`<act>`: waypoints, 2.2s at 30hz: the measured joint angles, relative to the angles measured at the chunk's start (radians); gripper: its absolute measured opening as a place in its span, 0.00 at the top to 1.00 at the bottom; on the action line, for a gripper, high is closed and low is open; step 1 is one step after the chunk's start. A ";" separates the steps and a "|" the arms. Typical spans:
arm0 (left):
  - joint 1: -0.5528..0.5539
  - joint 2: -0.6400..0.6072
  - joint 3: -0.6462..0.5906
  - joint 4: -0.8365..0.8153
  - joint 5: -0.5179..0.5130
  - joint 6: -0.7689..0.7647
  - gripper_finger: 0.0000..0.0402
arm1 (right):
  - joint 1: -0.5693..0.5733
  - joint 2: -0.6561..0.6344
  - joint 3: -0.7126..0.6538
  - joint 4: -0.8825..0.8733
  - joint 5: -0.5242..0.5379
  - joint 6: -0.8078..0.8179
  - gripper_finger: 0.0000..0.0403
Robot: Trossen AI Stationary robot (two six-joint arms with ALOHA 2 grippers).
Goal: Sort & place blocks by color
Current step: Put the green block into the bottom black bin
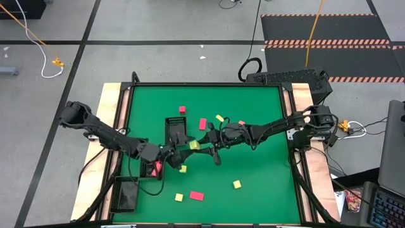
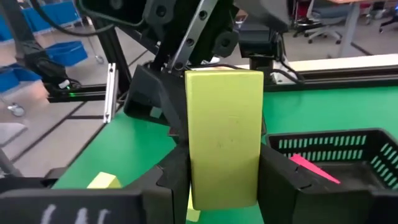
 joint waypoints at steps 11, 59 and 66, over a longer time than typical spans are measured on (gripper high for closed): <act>-0.001 0.010 0.000 0.013 0.004 0.059 0.70 | 0.000 0.000 0.000 -0.005 -0.005 0.038 0.69; -0.505 -0.509 0.000 -1.445 0.736 -1.961 0.91 | -0.005 0.000 0.001 -0.357 0.002 0.079 0.27; -0.519 -0.509 0.000 -1.612 0.821 -2.105 0.91 | -0.005 0.000 0.000 -0.357 0.002 0.079 0.27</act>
